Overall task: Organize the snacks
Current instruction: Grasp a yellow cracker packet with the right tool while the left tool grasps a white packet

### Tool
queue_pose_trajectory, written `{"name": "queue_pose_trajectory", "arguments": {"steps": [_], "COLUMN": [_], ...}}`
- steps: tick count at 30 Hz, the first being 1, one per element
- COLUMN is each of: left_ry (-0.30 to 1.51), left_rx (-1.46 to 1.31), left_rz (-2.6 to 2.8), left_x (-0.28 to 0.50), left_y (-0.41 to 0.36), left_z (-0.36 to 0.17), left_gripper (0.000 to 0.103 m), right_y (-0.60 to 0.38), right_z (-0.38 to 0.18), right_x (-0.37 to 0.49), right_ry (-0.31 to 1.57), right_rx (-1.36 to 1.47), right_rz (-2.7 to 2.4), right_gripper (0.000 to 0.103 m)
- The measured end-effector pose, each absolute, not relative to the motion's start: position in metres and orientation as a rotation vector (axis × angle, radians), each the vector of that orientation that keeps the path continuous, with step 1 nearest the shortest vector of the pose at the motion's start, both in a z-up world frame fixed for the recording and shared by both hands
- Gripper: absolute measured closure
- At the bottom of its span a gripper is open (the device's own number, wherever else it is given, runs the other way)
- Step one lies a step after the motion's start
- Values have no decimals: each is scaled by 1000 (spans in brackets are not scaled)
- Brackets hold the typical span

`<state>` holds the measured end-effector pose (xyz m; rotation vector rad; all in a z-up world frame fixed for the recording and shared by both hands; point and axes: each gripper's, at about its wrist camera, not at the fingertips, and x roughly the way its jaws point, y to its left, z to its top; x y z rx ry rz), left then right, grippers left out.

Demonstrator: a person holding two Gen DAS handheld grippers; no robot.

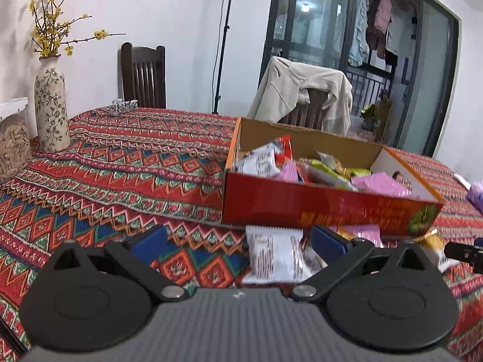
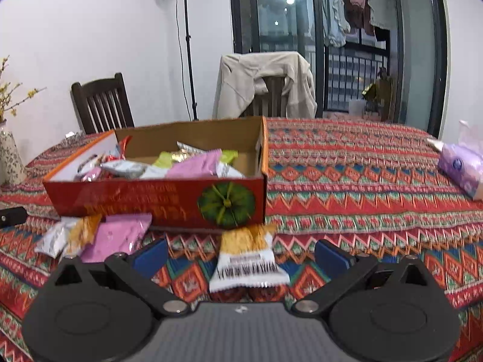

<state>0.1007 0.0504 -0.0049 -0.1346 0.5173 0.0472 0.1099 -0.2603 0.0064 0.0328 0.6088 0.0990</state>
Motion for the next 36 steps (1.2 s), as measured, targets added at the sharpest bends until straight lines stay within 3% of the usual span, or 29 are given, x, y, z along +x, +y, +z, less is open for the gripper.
{"name": "queue_pose_trajectory", "arguments": {"steps": [15, 27, 29, 36], "left_ry": [557, 559, 560, 581], "left_rx": [-160, -157, -155, -165], "left_rz": [10, 21, 21, 16], "left_x": [88, 90, 90, 102], "left_y": [46, 48, 47, 44], "left_z": [-14, -14, -13, -12], "left_gripper": [0, 0, 0, 0], "right_y": [-257, -256, -255, -257], "right_z": [-3, -13, -17, -7], "right_x": [118, 156, 160, 141], "right_ry": [678, 737, 753, 656], "right_rx": [-13, -25, -13, 22], "right_rz": [101, 100, 97, 98], "right_gripper": [3, 36, 55, 61]}}
